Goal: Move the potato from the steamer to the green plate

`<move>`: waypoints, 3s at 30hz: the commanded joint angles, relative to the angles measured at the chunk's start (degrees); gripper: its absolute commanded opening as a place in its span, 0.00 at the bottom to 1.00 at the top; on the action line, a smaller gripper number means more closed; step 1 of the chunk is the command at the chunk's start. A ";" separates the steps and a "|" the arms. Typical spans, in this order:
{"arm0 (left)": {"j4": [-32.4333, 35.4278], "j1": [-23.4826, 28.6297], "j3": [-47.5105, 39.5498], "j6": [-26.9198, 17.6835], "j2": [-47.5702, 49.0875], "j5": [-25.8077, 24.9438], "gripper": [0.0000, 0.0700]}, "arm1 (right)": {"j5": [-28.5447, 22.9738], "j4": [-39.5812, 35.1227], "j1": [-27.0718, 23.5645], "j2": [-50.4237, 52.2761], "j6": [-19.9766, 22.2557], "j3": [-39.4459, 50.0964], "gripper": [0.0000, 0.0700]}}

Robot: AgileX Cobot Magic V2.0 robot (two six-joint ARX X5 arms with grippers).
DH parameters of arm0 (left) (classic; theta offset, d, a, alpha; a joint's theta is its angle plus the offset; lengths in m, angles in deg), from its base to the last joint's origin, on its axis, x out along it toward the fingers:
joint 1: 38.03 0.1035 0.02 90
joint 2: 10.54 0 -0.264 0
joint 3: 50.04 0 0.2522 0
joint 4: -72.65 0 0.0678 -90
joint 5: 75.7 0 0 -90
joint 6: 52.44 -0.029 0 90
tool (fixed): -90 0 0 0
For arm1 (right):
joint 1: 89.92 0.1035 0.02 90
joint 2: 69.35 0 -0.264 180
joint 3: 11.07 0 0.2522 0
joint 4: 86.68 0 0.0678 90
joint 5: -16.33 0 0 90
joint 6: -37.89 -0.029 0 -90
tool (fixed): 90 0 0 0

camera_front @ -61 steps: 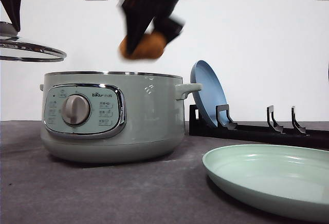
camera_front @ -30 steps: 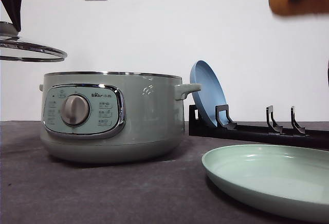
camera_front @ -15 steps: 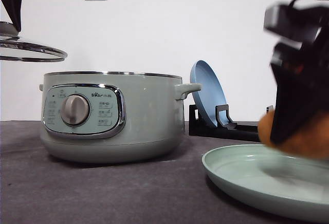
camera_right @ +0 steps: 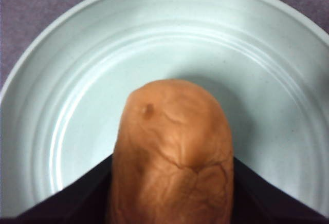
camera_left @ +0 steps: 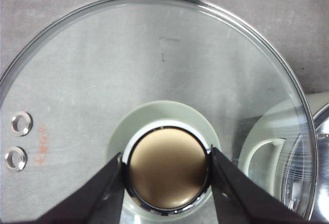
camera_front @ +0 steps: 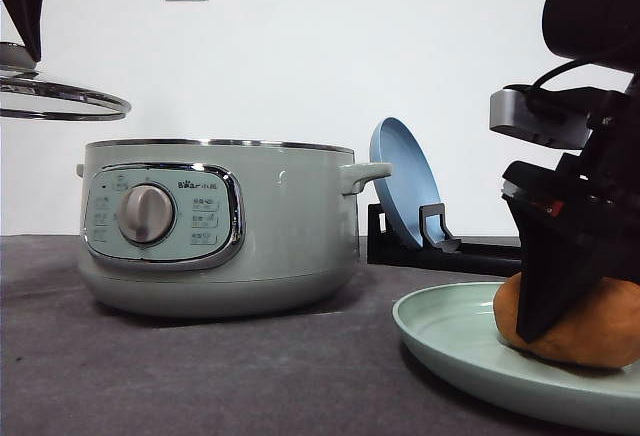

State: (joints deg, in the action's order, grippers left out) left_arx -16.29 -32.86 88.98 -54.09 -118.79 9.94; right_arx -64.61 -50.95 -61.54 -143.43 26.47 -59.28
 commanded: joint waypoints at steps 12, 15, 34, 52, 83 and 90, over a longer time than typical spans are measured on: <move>1.46 -0.04 2.29 -0.28 1.07 -0.13 0.00 | -0.06 11.66 0.27 8.65 -0.99 -9.97 0.93; 1.46 -0.04 2.29 -0.28 1.07 -0.13 0.00 | -0.06 17.41 0.33 13.26 -1.94 -15.06 1.00; 0.85 -0.04 2.29 -0.23 1.07 -0.13 0.00 | -0.54 37.22 0.42 36.25 -6.67 -37.20 1.00; -0.13 -8.03 2.29 0.85 1.07 -0.15 0.00 | -3.21 37.91 0.42 39.39 -7.79 -37.22 1.00; 1.36 -33.78 -0.60 0.44 1.05 -0.08 0.00 | -4.98 37.94 0.42 39.39 -8.04 -37.22 1.00; 2.75 -33.90 -3.08 0.15 1.03 1.01 0.00 | -4.80 39.19 0.42 39.39 -8.04 -37.22 1.00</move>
State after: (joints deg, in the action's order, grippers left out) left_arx -15.50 -66.56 84.16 -53.40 -118.77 10.62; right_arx -69.37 -11.47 -61.48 -103.72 19.12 -95.54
